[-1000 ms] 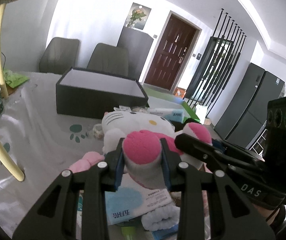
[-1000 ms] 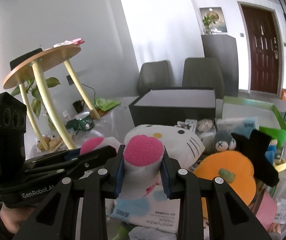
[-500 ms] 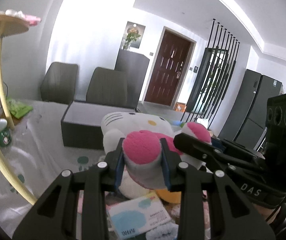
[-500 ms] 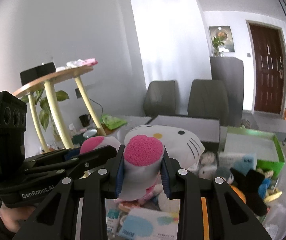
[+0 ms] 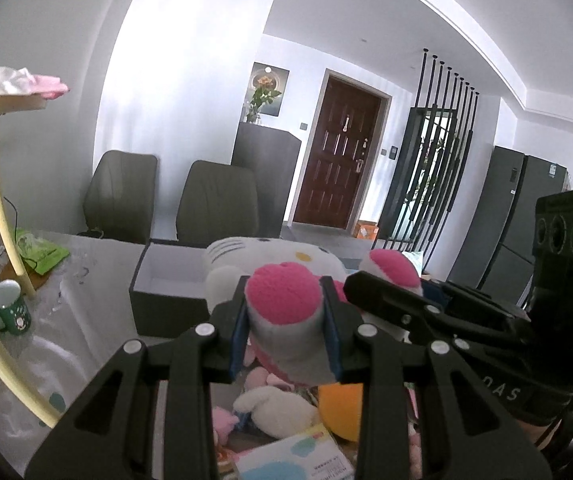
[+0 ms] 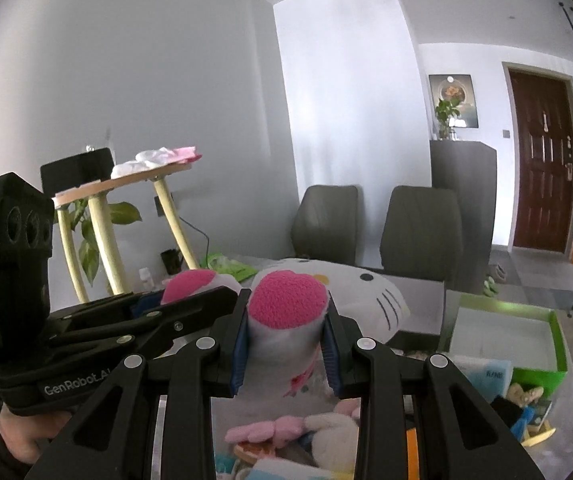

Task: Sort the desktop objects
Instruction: 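Lift the Hello Kitty plush with the right tool and carry it into the black box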

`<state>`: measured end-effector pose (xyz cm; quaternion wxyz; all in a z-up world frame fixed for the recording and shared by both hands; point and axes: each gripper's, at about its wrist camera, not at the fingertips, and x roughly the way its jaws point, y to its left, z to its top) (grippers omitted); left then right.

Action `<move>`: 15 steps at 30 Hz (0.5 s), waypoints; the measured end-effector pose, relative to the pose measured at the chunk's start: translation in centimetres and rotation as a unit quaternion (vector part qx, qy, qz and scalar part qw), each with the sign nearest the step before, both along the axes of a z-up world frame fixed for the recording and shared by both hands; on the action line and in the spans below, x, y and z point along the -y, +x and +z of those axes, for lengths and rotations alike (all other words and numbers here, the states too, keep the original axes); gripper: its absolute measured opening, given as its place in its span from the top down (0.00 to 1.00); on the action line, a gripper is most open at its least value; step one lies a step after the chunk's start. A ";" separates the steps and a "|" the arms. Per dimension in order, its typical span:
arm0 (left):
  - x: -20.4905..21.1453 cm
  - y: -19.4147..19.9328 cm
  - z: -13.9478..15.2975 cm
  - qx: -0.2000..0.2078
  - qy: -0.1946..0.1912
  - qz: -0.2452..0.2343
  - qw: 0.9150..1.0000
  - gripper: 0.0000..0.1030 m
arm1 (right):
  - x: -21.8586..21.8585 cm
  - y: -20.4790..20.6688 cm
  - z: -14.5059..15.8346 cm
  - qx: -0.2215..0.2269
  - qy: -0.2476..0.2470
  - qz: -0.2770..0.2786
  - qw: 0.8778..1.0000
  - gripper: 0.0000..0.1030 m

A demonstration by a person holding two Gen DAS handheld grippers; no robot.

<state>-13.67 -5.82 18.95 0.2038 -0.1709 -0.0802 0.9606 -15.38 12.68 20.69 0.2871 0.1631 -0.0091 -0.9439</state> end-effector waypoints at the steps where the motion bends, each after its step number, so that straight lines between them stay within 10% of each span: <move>1: 0.0 -0.3 0.1 -0.002 -0.001 0.000 1.000 0.69 | 0.0 -0.2 0.2 -0.001 -0.001 0.000 1.000 0.68; 15: 1.0 -4.0 1.4 -0.008 0.002 0.004 1.000 0.69 | 0.8 -3.8 2.0 -0.007 -0.001 0.001 1.000 0.68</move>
